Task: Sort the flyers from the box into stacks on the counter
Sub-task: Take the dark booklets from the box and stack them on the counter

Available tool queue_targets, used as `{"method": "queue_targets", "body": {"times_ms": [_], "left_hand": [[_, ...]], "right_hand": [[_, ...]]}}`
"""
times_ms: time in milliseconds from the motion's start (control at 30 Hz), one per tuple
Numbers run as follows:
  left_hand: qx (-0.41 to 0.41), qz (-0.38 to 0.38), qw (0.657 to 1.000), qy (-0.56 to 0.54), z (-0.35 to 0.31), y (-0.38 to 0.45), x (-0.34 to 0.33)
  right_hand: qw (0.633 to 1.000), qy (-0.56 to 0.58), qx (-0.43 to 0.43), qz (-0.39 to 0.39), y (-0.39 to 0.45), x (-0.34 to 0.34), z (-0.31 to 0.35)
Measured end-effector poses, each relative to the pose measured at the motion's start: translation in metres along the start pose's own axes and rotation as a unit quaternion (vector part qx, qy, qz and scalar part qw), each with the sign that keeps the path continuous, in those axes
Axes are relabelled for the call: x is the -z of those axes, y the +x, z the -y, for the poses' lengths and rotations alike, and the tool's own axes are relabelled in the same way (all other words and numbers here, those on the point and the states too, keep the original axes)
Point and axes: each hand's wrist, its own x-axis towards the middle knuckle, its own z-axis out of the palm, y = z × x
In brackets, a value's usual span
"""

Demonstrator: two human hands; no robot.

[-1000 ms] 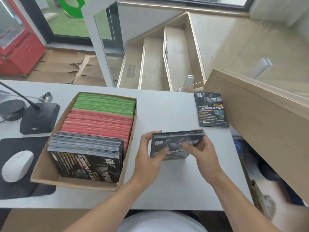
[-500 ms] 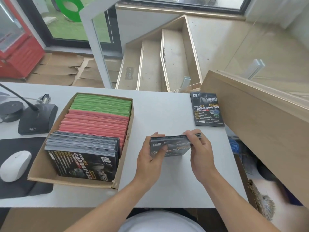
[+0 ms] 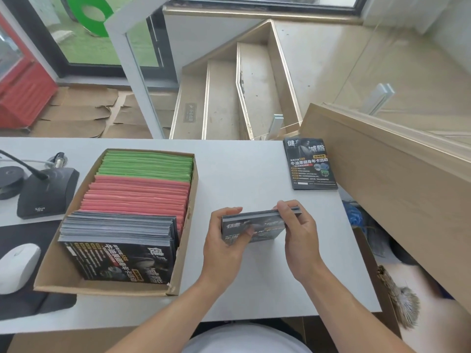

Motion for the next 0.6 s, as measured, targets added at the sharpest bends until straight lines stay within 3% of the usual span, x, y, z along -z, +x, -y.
{"method": "queue_targets", "body": {"times_ms": [267,433,600], "left_hand": [[0.043,0.003,0.998,0.045,0.010,0.007,-0.002],[0.075,-0.013,0.997,-0.002,0.004,0.017,-0.011],[0.152,-0.059,0.984,-0.077,-0.011,0.041,-0.040]], "right_hand": [[0.999,-0.020,-0.004,0.040,0.003,0.008,-0.003],[0.995,-0.049,-0.003,0.092,0.015,0.022,-0.001],[0.990,-0.122,-0.027,0.066,0.036,0.049,-0.011]]}}
